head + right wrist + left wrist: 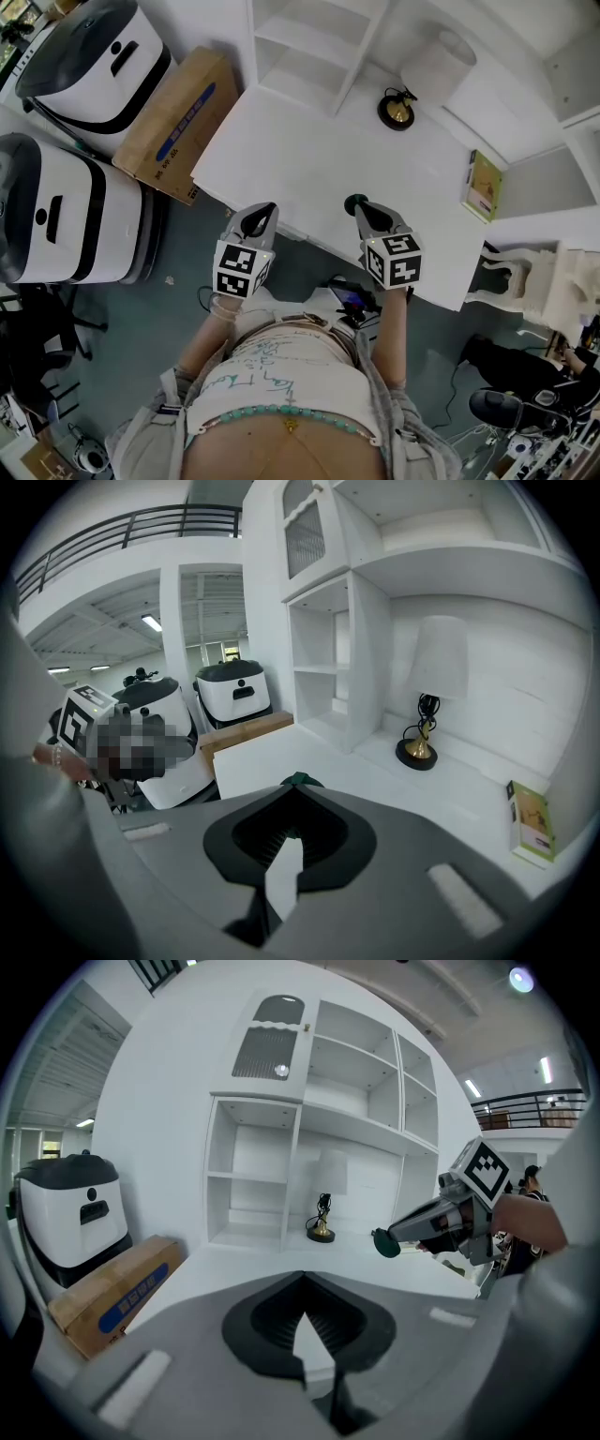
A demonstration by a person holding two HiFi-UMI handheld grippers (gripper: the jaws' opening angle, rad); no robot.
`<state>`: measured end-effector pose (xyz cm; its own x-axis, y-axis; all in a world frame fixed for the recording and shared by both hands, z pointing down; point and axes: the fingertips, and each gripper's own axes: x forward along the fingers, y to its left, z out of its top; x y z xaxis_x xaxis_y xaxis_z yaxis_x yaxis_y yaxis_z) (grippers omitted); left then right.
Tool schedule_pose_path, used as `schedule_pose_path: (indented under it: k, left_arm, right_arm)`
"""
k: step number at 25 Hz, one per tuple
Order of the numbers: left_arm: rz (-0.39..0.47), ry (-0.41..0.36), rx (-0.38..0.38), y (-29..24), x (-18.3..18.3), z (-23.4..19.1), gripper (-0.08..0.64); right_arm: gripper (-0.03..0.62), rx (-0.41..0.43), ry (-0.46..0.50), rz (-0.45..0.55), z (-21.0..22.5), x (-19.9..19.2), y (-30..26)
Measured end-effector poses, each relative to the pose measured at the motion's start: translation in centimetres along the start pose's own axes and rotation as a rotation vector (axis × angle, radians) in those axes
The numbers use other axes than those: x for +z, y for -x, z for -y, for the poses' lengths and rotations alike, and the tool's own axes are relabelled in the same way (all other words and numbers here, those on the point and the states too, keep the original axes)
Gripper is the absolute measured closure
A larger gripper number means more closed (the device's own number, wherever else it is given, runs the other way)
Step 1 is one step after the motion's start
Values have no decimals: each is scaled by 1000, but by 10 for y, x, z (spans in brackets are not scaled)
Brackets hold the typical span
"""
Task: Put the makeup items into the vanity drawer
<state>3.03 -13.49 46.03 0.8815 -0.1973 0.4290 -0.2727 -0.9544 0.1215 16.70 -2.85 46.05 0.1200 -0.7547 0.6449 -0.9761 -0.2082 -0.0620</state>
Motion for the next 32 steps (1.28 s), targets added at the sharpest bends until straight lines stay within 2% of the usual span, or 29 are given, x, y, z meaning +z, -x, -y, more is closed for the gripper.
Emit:
schedule_pose_path:
  k: [8,20,32]
  left_arm:
    - [10,-20,17,11,-12,-22,558]
    - [-15,-11,39,21,-42,-45,558]
    - [-107,16,33,12,-83,-57,558]
  right_arm:
    - [563,2,12,-1,-24,-2,3]
    - [563,-23,-1,-16,-40,-21,19]
    - [563,-60,-53,-37,-47,-48,35]
